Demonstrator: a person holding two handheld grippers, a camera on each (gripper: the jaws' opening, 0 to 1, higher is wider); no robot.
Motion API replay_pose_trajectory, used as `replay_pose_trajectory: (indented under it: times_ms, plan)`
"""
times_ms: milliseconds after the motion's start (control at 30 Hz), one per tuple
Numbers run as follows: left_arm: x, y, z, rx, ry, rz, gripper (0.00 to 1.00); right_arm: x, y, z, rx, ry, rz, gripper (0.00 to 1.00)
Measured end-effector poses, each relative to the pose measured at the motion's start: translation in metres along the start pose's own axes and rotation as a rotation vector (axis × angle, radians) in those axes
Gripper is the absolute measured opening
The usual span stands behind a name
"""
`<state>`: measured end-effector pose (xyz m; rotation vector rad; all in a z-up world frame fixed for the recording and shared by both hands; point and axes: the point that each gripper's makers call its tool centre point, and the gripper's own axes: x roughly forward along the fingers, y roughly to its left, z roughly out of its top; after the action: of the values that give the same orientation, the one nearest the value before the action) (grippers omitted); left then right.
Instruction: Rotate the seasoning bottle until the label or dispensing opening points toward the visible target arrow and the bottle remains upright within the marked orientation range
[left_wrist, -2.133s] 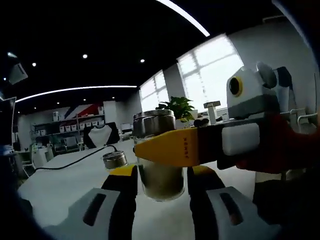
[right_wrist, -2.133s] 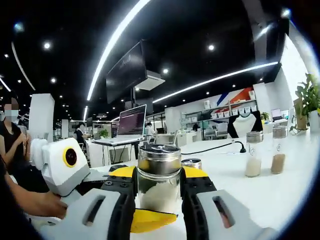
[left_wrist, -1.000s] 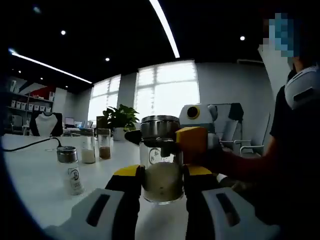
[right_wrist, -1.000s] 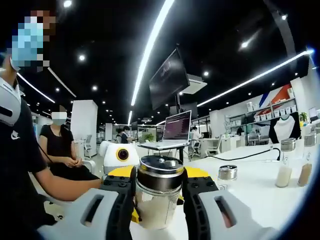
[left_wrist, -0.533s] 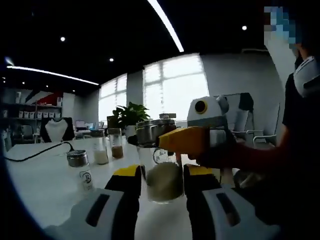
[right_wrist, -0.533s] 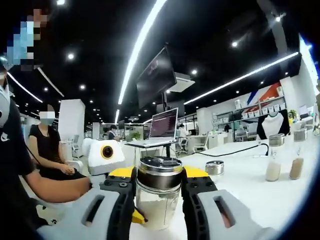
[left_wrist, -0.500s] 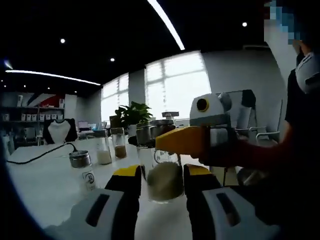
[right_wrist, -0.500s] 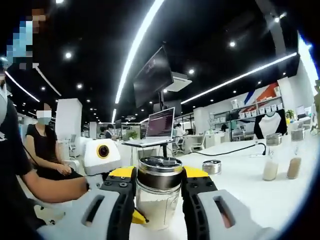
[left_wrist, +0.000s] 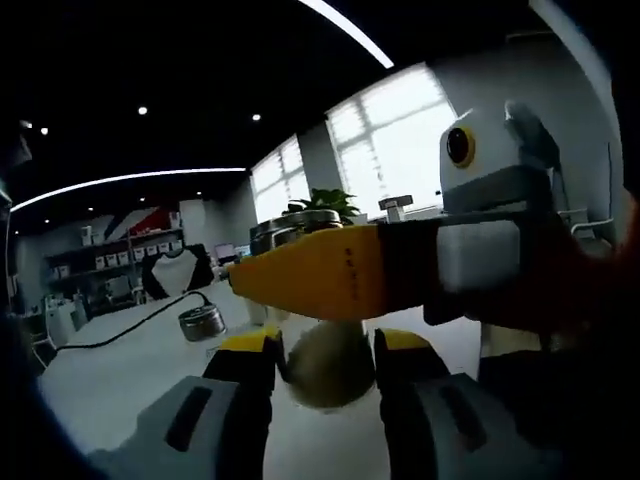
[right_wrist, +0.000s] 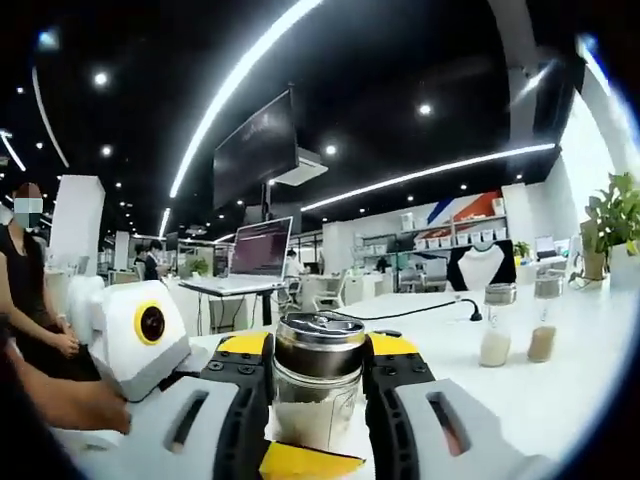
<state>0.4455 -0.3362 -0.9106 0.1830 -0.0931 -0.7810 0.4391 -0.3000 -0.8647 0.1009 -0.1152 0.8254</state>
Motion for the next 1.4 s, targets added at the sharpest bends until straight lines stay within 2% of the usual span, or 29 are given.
replay_pose_trajectory:
  times_ms: [133,200,233,300,400,500,533,633,667,800,833,900,1067,1167,1333,1400]
  plan:
    - [0.0,0.004,-0.001,-0.016,-0.004,0.039,0.4,0.002,0.002,-0.003,-0.008,0.001,-0.032,0.33]
    - [-0.004,0.007,-0.001,-0.025,-0.016,0.037,0.39,0.002,0.003,-0.002,-0.022,-0.003,-0.006,0.34]
    - [-0.006,0.006,0.002,-0.049,-0.038,0.014,0.39,0.001,0.004,-0.001,0.001,-0.005,0.026,0.34]
    - [-0.009,0.006,0.004,-0.071,-0.044,-0.018,0.38,-0.001,0.008,0.0,0.026,-0.002,0.092,0.33]
    - [-0.011,0.004,0.004,-0.054,-0.048,-0.049,0.38,-0.005,0.013,0.0,-0.001,0.006,0.167,0.33]
    - [-0.013,0.0,0.007,-0.079,-0.066,-0.101,0.38,-0.009,0.017,0.002,-0.024,0.006,0.223,0.32]
    - [-0.015,-0.002,0.009,-0.109,-0.079,-0.128,0.38,-0.011,0.021,0.003,-0.032,0.004,0.262,0.32]
    - [-0.02,-0.008,0.016,-0.203,-0.139,-0.213,0.38,-0.015,0.024,0.006,-0.036,0.01,0.314,0.32]
    - [-0.022,-0.01,0.017,-0.239,-0.141,-0.247,0.38,-0.016,0.027,0.006,-0.042,0.012,0.335,0.32]
    - [-0.025,-0.013,0.019,-0.247,-0.167,-0.291,0.38,-0.021,0.034,0.007,-0.059,0.022,0.39,0.31]
    - [-0.028,-0.017,0.02,-0.252,-0.171,-0.325,0.38,-0.022,0.036,0.007,-0.055,0.025,0.402,0.32]
    - [-0.029,-0.022,0.021,-0.243,-0.172,-0.351,0.38,-0.024,0.04,0.007,-0.04,0.031,0.433,0.32]
    - [-0.035,-0.031,0.024,-0.226,-0.17,-0.415,0.38,-0.029,0.048,0.006,-0.017,0.036,0.485,0.33]
    - [-0.038,-0.037,0.026,-0.244,-0.178,-0.453,0.38,-0.031,0.053,0.007,-0.005,0.033,0.51,0.33]
    - [-0.038,-0.037,0.023,-0.255,-0.166,-0.461,0.38,-0.031,0.054,0.004,0.002,0.044,0.505,0.32]
    - [-0.035,-0.037,0.02,-0.254,-0.155,-0.455,0.38,-0.029,0.054,0.002,-0.004,0.046,0.475,0.32]
